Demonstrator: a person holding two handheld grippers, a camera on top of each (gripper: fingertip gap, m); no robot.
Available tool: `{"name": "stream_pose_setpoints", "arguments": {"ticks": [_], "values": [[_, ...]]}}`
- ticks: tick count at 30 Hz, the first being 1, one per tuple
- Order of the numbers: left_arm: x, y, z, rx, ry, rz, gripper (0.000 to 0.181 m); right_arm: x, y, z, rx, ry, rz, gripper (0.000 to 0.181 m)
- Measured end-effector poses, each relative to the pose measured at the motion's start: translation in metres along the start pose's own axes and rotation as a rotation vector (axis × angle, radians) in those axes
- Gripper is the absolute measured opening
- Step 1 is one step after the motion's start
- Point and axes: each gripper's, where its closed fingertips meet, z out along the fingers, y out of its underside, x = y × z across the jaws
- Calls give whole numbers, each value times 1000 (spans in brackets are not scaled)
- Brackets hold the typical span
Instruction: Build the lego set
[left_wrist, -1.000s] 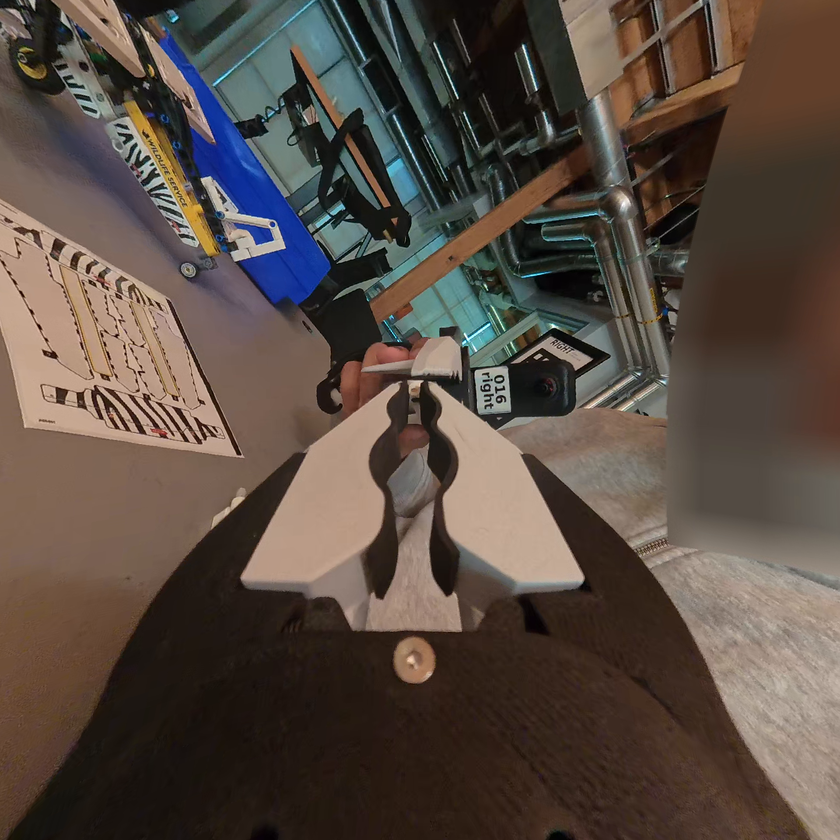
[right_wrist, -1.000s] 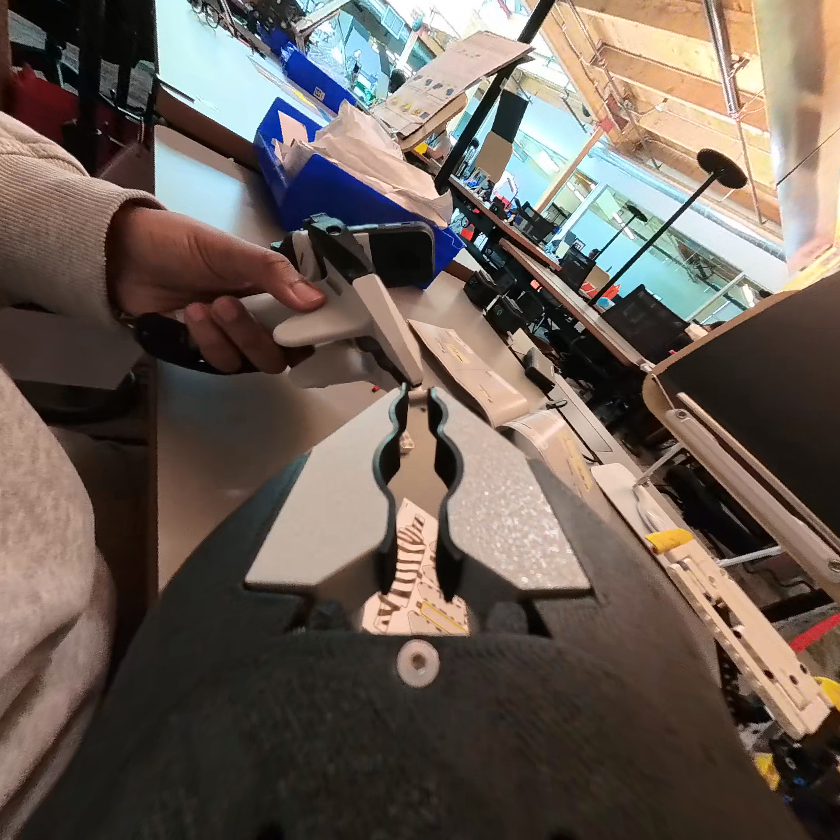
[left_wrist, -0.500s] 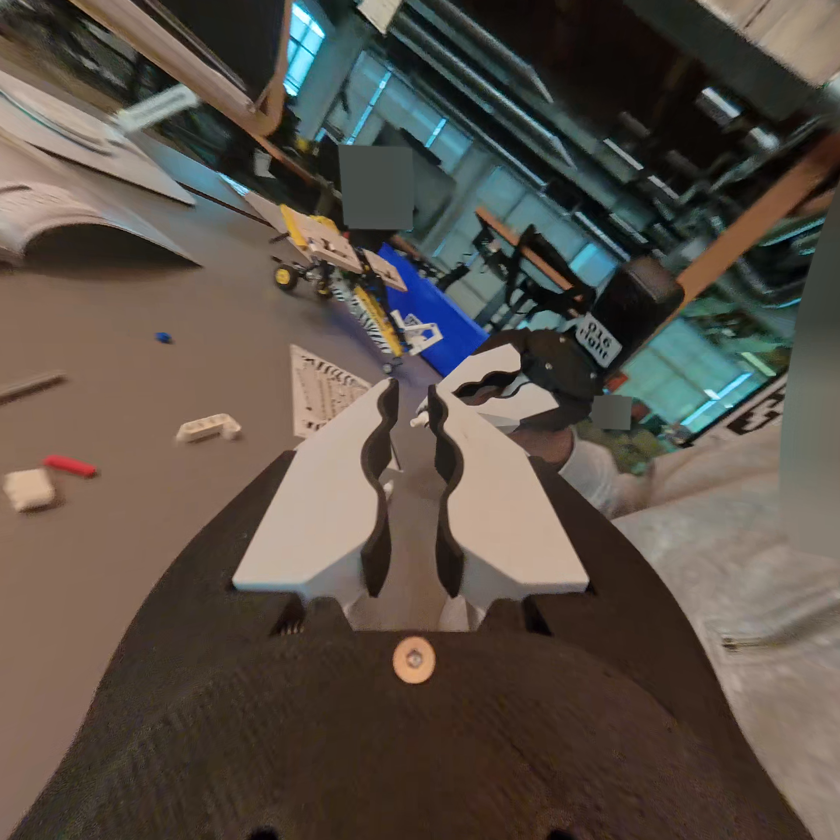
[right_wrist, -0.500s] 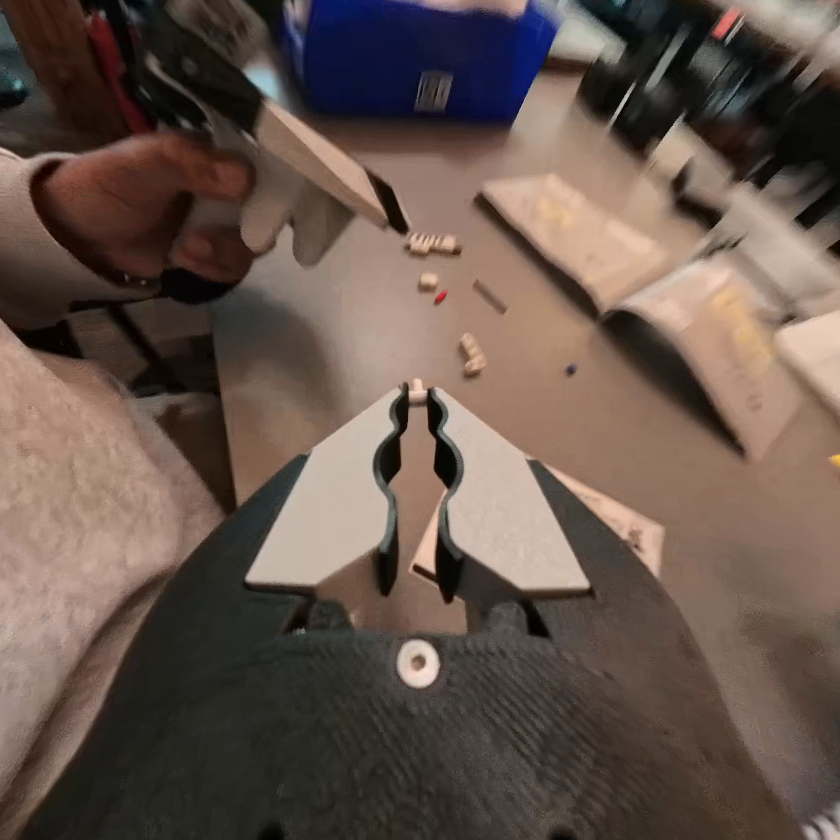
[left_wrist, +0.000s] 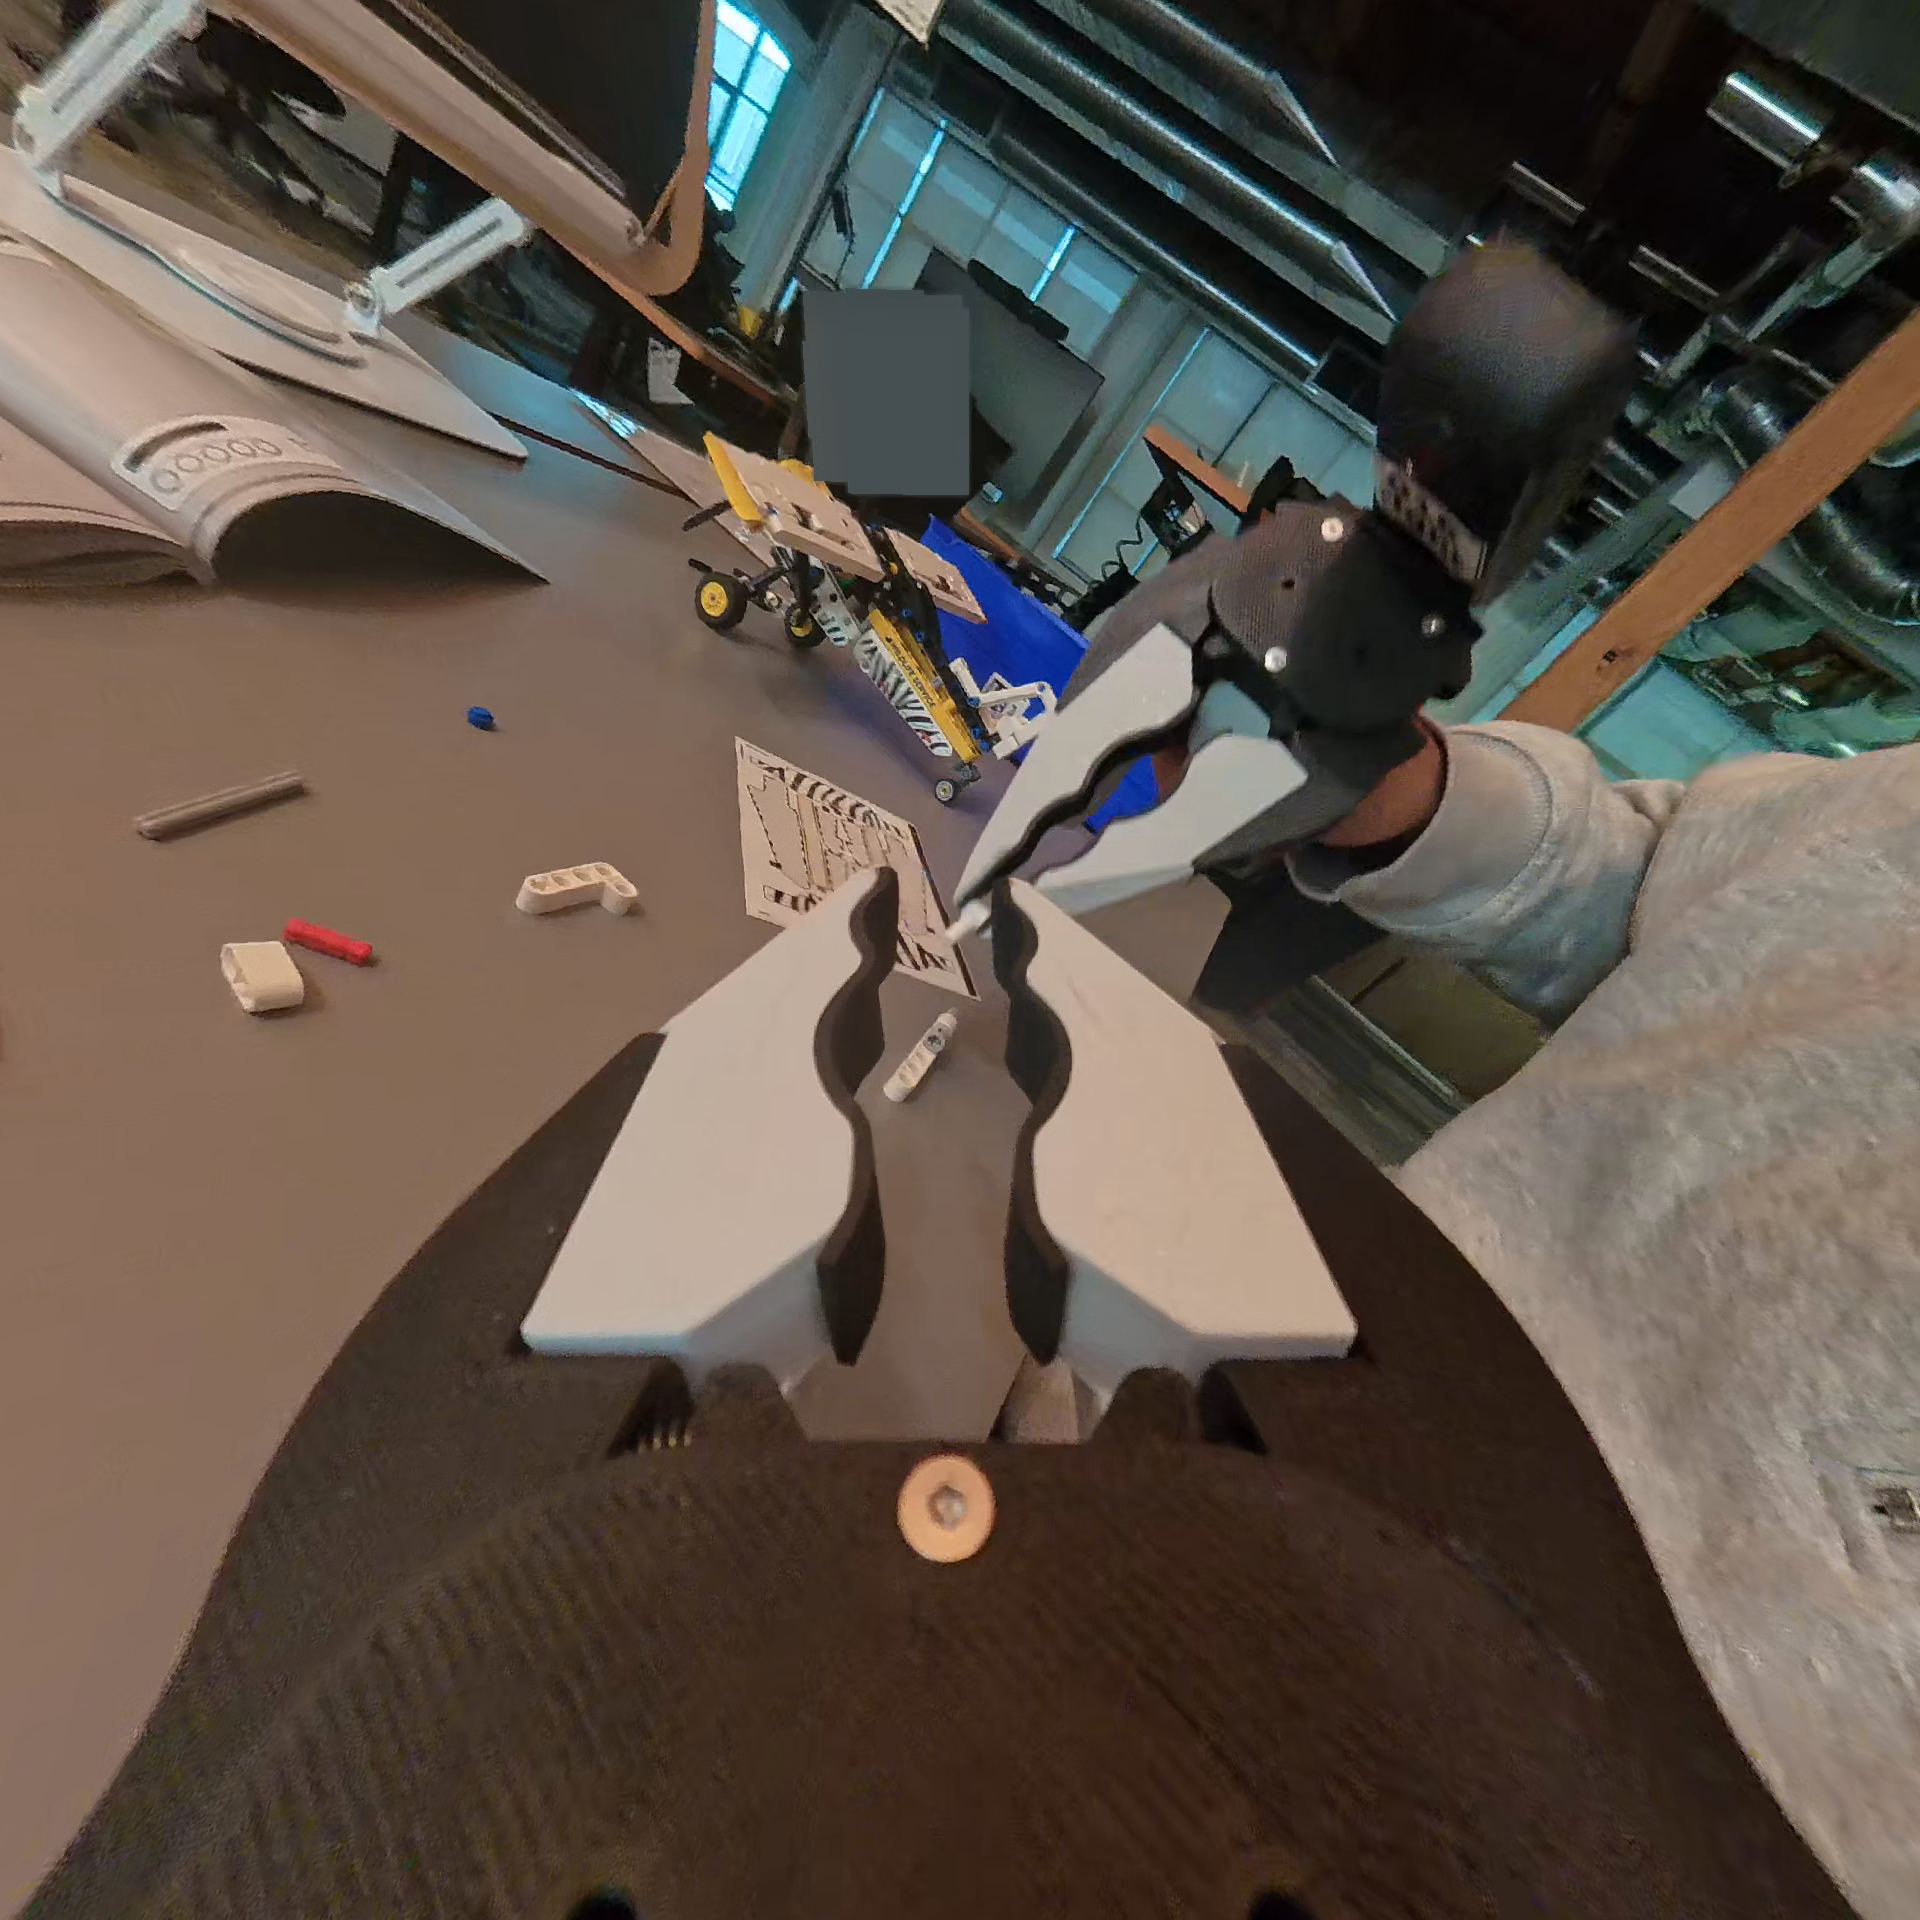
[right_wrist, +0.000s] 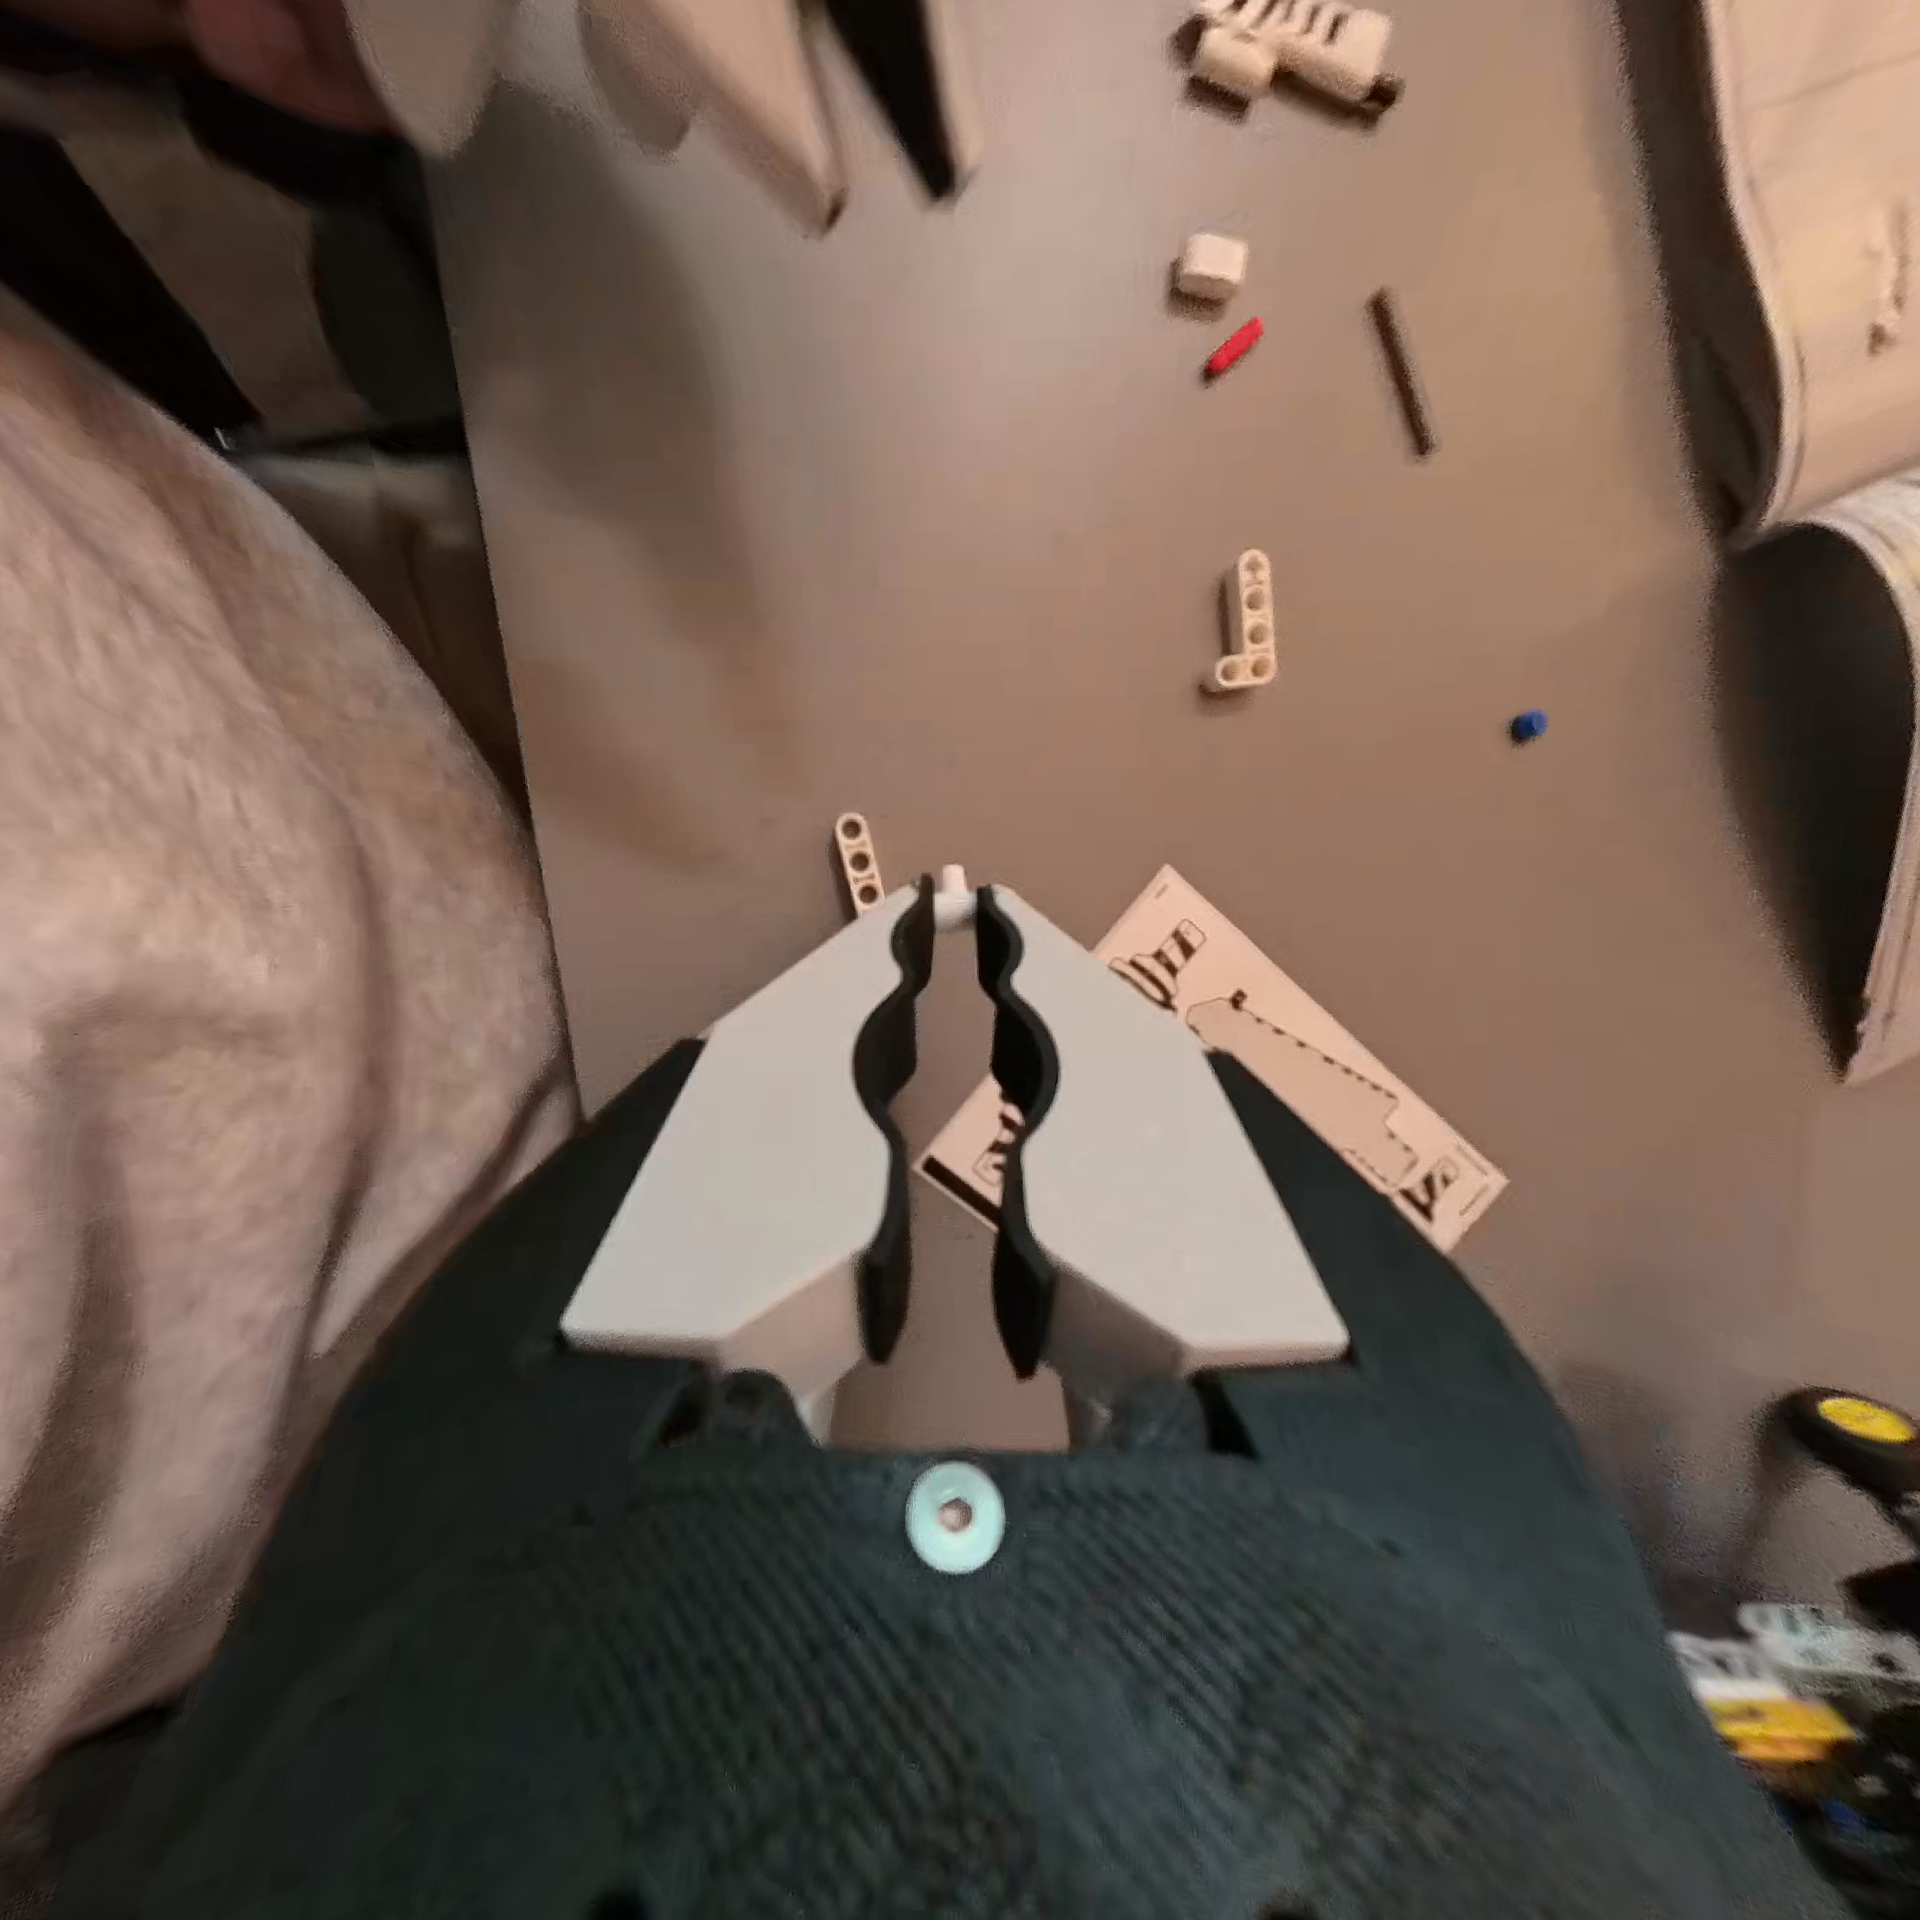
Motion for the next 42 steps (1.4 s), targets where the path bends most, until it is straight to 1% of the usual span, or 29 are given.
{"name": "stream_pose_setpoints", "arguments": {"ticks": [2,4,6,8,9,10,13,16,19,32,34,37,40,42], "values": [[6,6,5,-22,48,-18,18,-1,-9,-8,65,-29,98,6],[14,11,11,-28,84,-4,25,-9,-19,-12,142,-85,208,6],[20,15,16,-27,73,95,28,-27,-37,-19,267,-254,394,6],[34,17,19,-27,87,200,24,-35,-54,-30,399,-443,617,6],[41,18,20,-25,100,243,22,-36,-57,-34,441,-510,701,6],[46,18,21,-25,103,282,20,-36,-57,-37,463,-553,757,6],[52,22,22,-40,93,382,15,-37,-57,-44,510,-644,836,6],[58,22,22,-35,83,443,5,-41,-60,-50,536,-724,879,6],[60,23,22,-35,66,497,4,-44,-60,-52,554,-777,916,6],[68,32,24,-57,123,504,3,-51,-51,-54,577,-905,1061,6],[68,32,23,-61,145,461,3,-51,-51,-53,584,-915,1073,6],[64,27,22,-47,181,334,3,-47,-54,-54,629,-893,1053,8],[56,20,18,-21,217,182,3,-44,-57,-59,674,-872,990,11],[52,18,15,-24,256,69,3,-40,-59,-62,717,-801,902,12]]}}
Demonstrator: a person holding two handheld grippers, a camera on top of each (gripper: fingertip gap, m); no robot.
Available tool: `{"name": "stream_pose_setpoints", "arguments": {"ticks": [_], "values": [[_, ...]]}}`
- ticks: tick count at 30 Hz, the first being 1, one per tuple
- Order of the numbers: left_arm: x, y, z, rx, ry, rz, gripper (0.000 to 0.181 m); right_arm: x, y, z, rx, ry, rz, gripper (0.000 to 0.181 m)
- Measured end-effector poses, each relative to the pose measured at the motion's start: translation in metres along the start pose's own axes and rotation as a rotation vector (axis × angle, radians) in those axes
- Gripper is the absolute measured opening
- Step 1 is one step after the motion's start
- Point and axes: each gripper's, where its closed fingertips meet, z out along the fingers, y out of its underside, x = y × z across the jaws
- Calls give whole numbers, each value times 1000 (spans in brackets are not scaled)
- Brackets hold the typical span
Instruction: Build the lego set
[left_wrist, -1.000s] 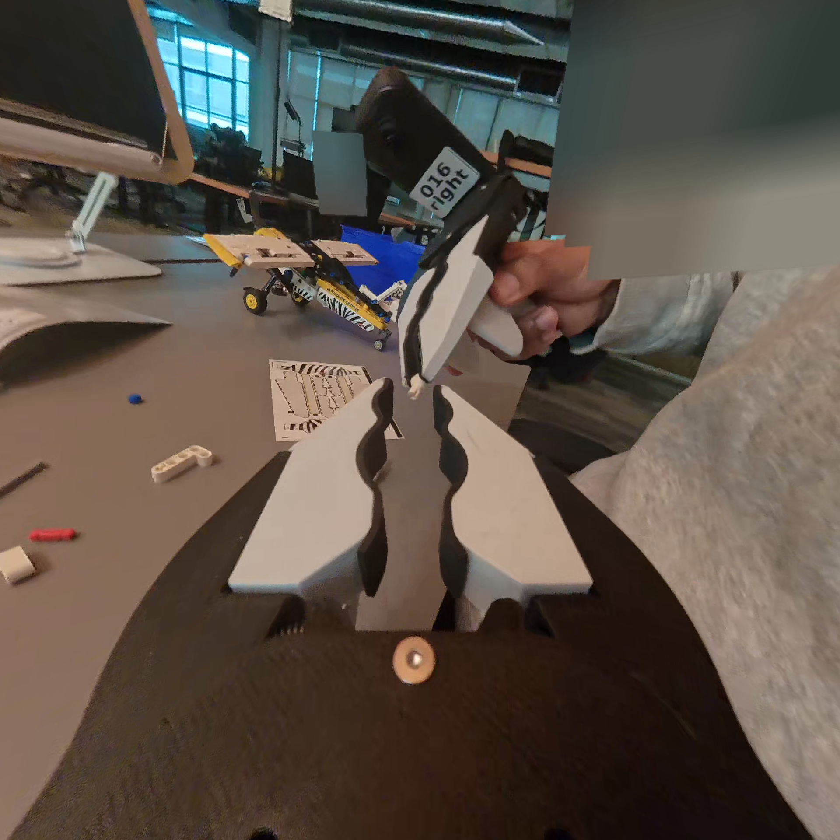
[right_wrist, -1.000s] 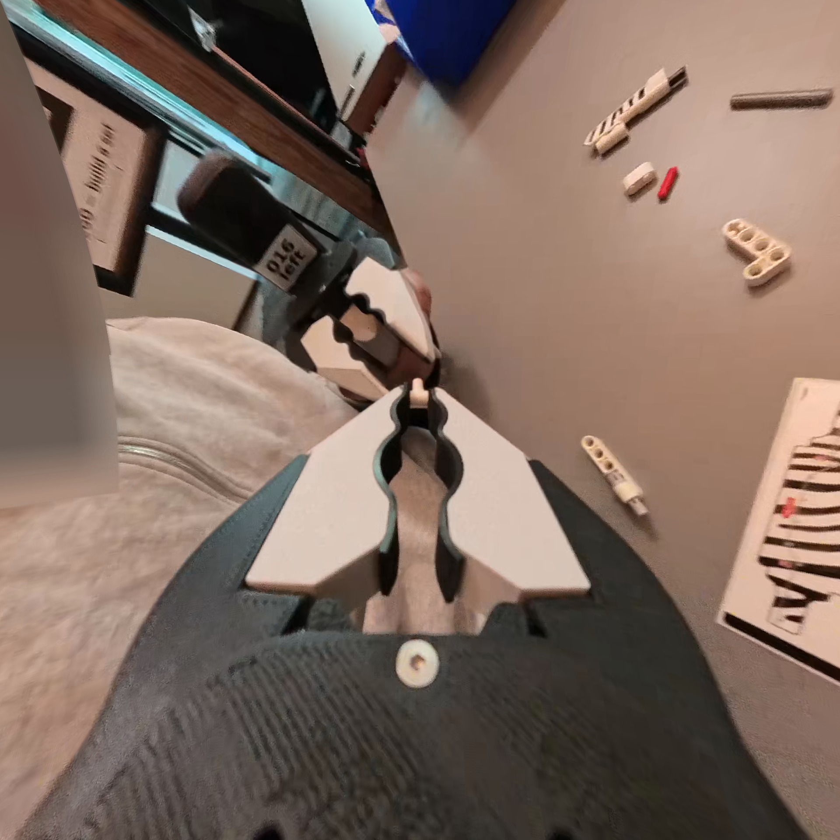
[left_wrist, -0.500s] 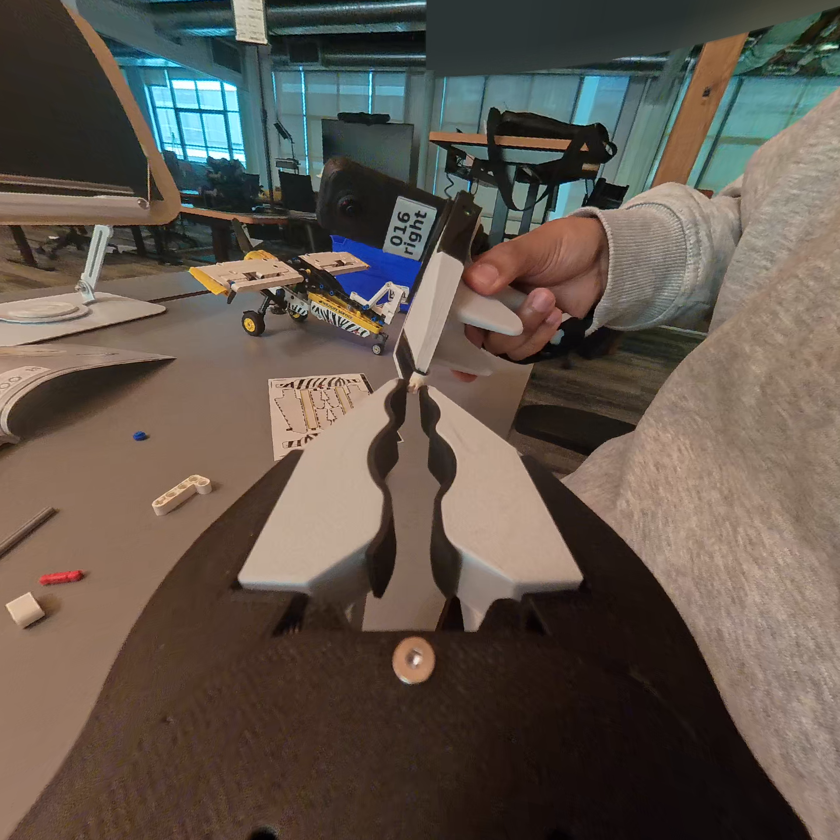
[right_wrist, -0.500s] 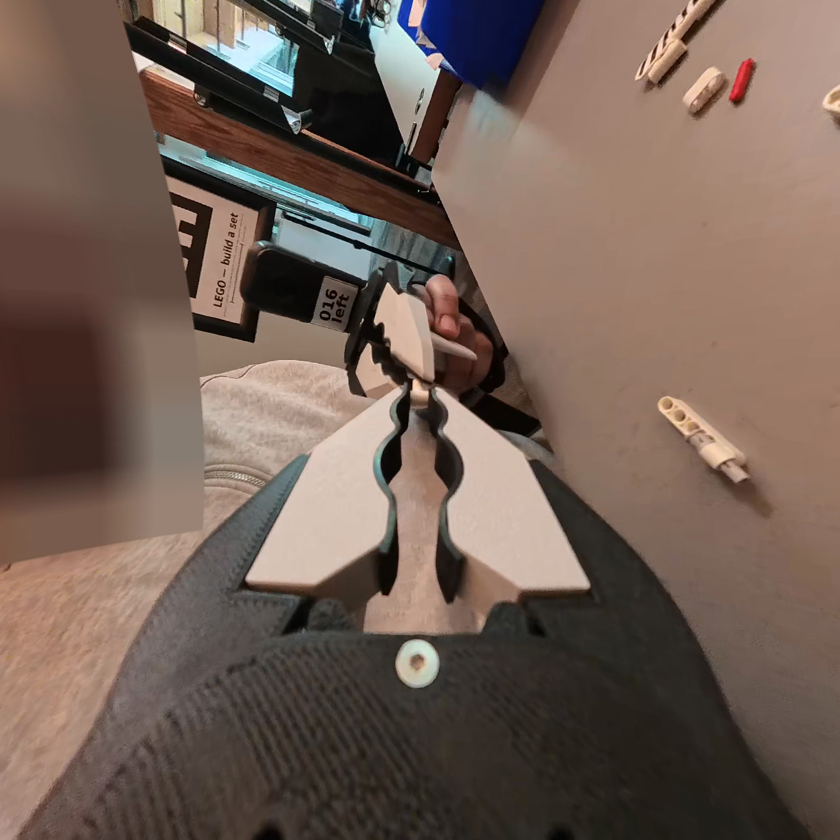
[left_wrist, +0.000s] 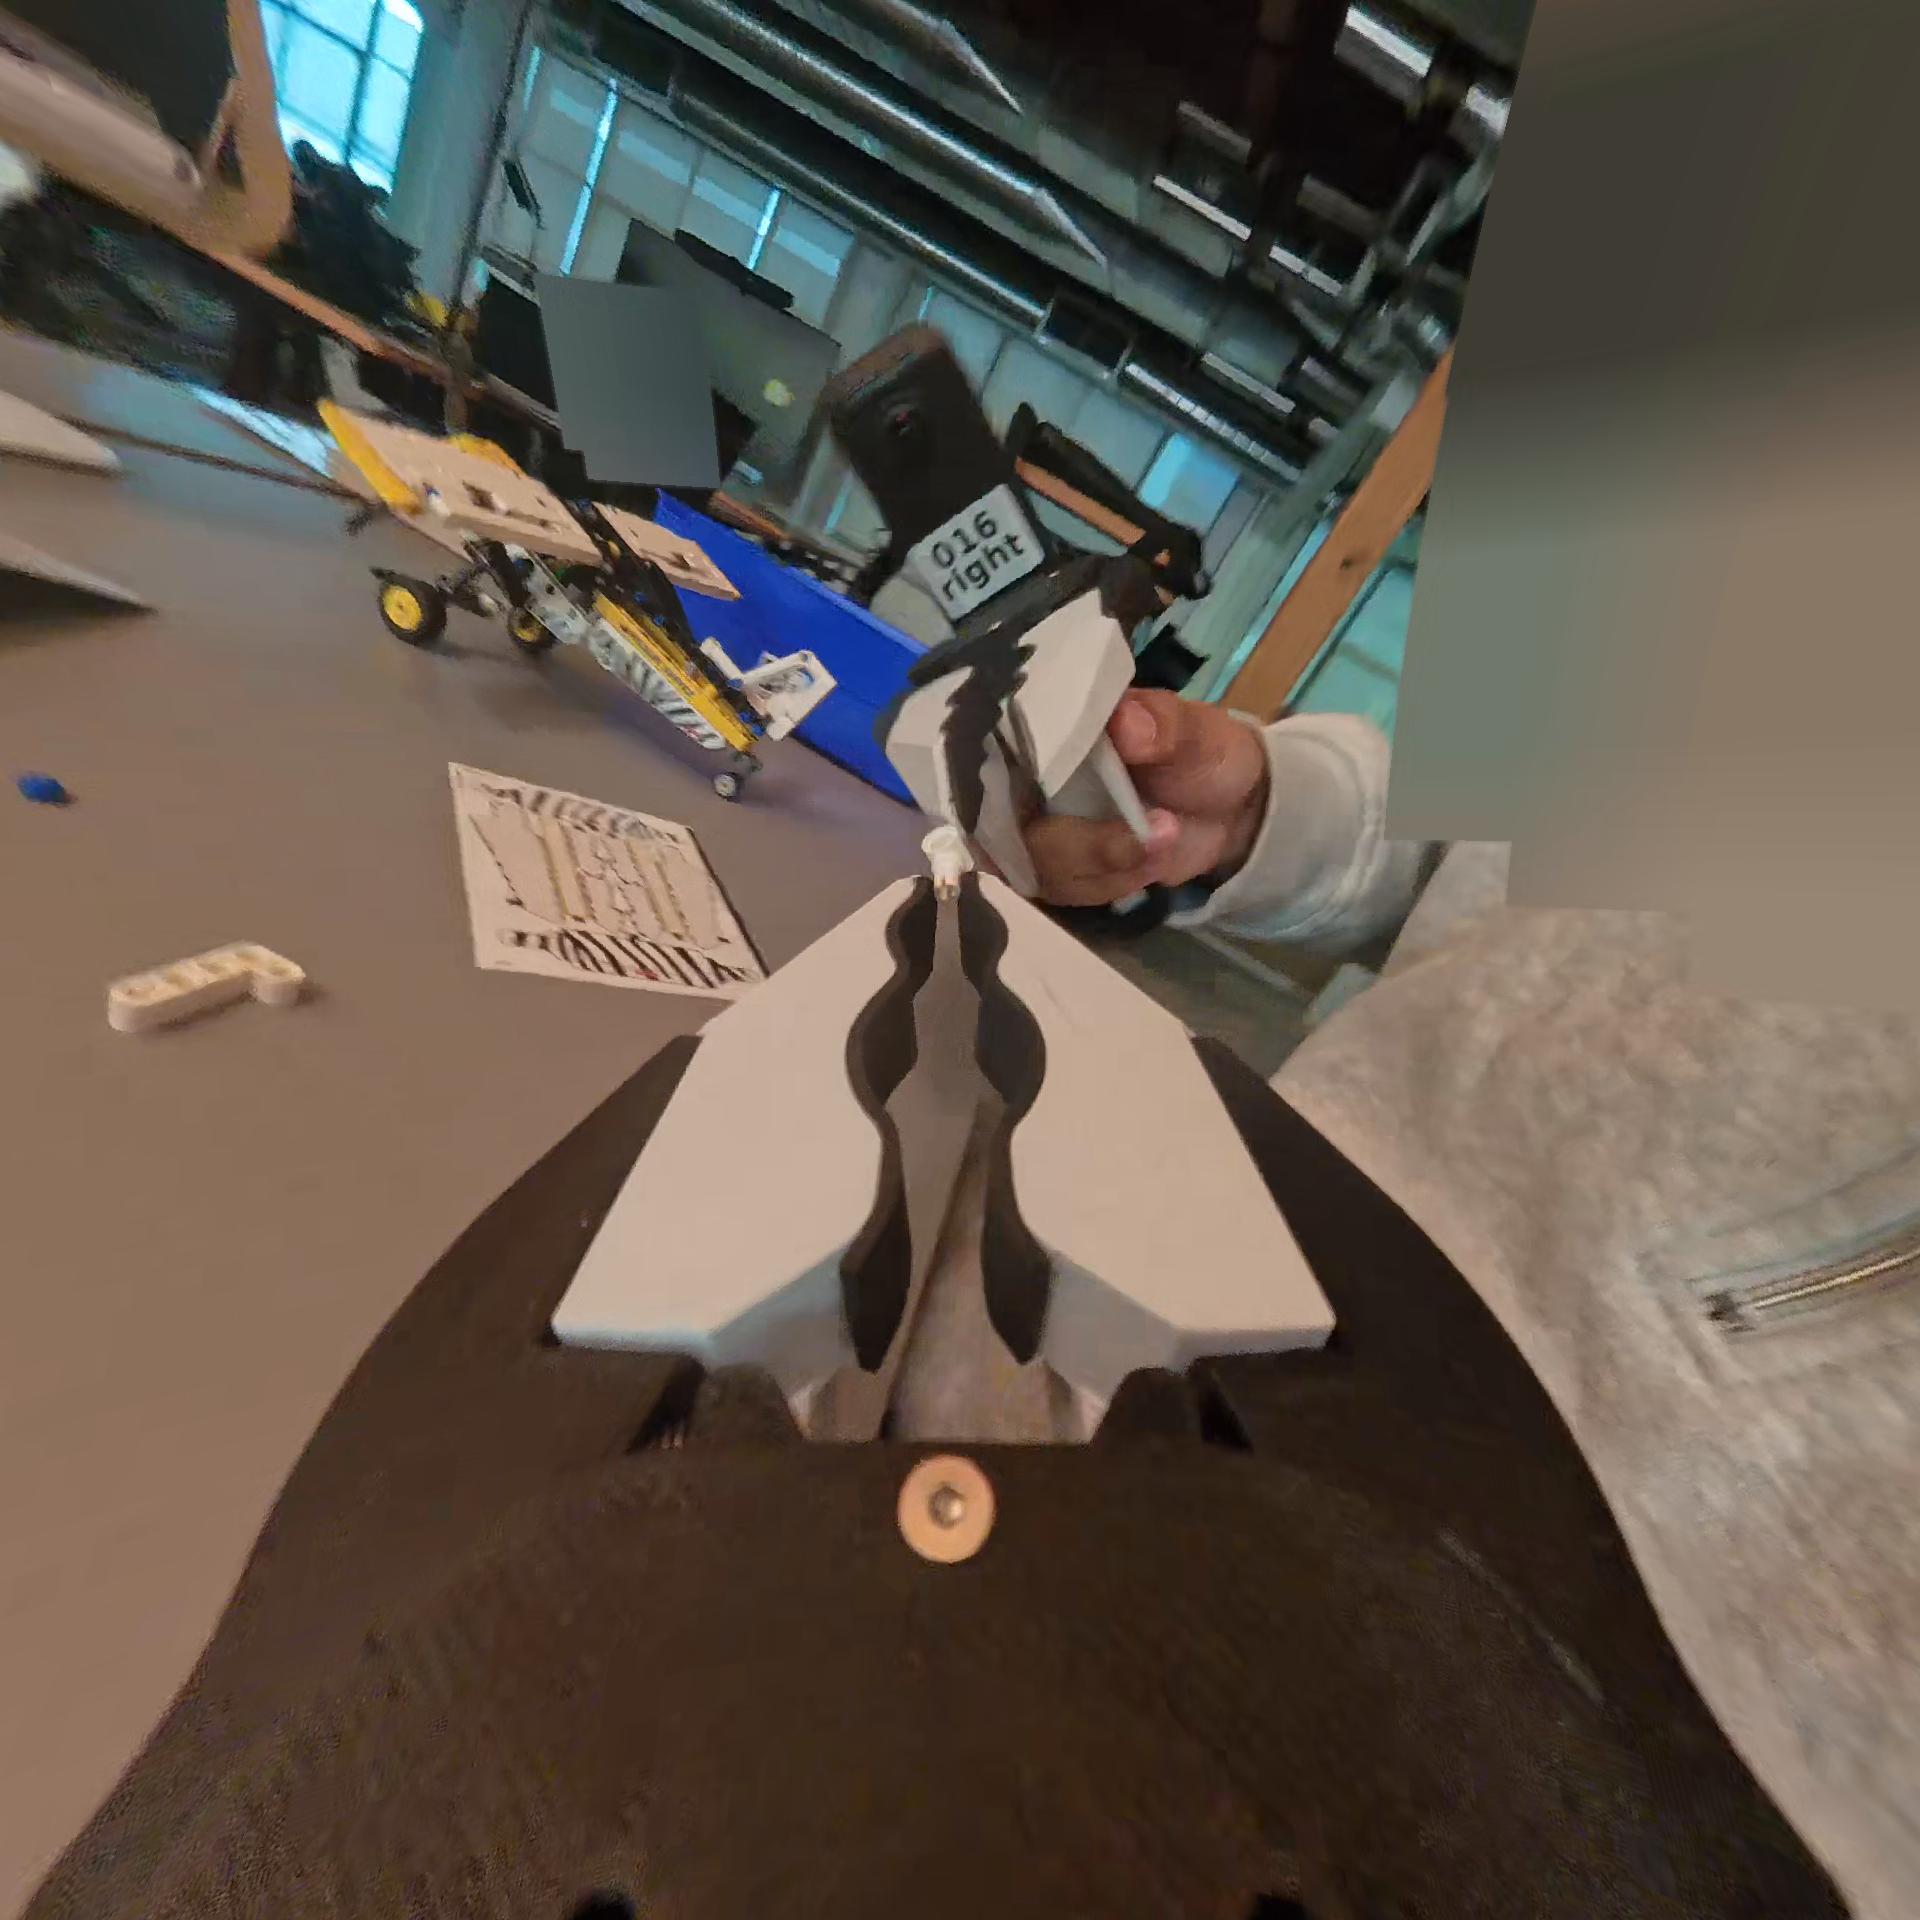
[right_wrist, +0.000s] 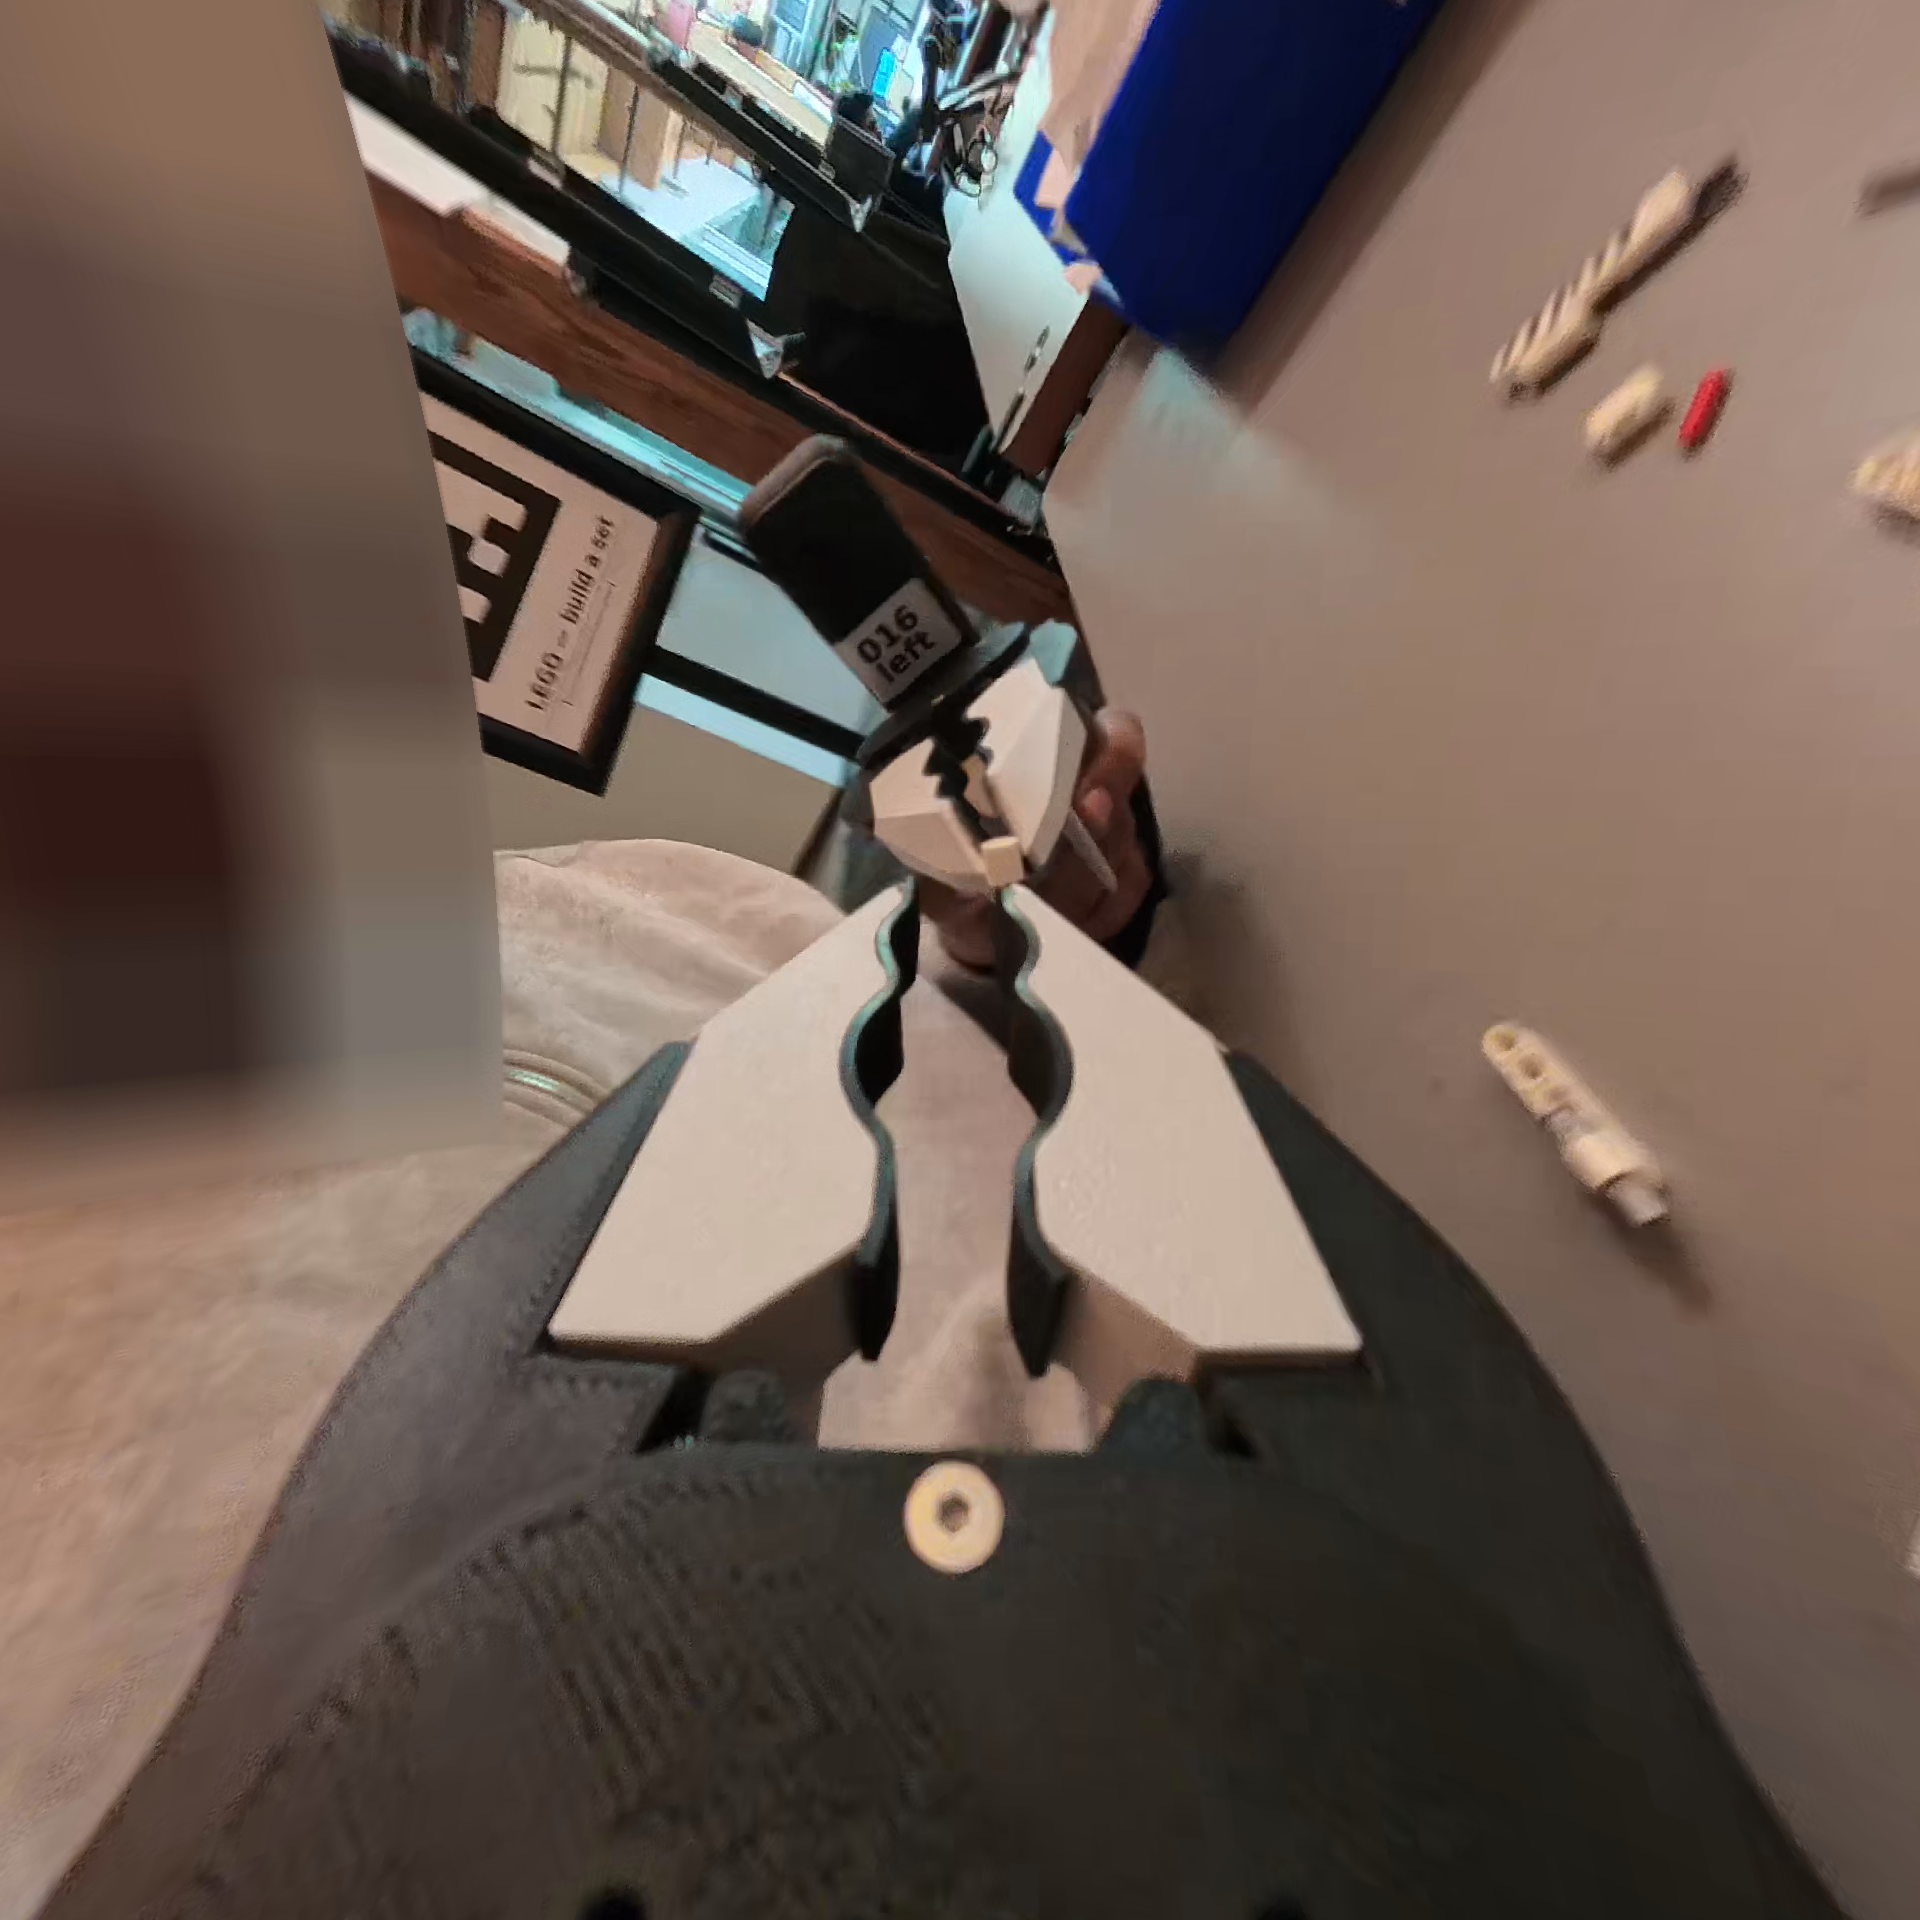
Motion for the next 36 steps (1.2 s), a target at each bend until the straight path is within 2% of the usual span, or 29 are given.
{"name": "stream_pose_setpoints", "arguments": {"ticks": [3,6,9,11,14,21,27,31,34,36], "values": [[5,-3,-4,26,155,-238,2,-3,-6,-4,-26,116,-406,16],[8,-8,-7,65,276,-392,2,-8,0,-3,-154,219,-839,17],[13,-3,-5,31,316,-414,2,-8,2,5,-249,286,-1081,20],[18,-1,-2,14,332,-408,3,-7,4,10,-292,294,-1150,14],[18,-2,-2,24,337,-414,2,-9,8,16,-323,255,-1162,7],[21,-4,-3,34,373,-429,2,-7,8,17,-353,273,-1165,12],[21,-6,-4,47,372,-426,2,-10,9,18,-363,271,-1147,7],[5,-1,0,40,235,-369,7,1,6,11,-370,340,-1064,6],[-8,0,-1,40,142,-334,22,17,5,-3,-356,432,-946,6],[-16,3,1,17,58,-300,37,40,13,-17,-387,533,-846,6]]}}
